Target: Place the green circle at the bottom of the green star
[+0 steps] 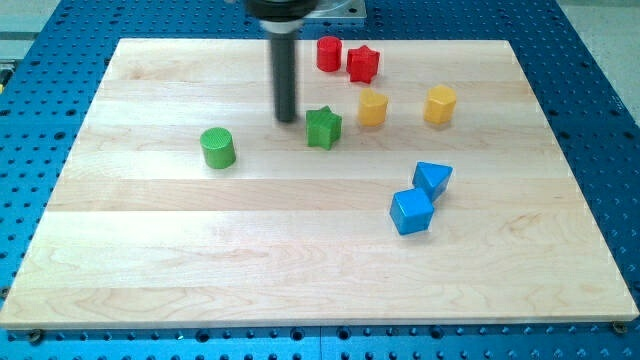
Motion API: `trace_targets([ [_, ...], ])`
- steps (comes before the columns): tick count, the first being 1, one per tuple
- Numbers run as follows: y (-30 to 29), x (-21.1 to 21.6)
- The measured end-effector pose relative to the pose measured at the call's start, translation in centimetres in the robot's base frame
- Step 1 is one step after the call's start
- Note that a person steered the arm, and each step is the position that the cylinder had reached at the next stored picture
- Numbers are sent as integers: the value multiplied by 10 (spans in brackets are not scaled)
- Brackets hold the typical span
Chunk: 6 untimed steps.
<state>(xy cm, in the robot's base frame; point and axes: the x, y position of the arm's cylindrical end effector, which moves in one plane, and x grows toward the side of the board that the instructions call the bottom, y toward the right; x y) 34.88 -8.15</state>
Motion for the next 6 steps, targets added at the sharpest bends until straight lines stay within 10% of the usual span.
trace_targets([
  [1,-93,15],
  [6,12,104],
])
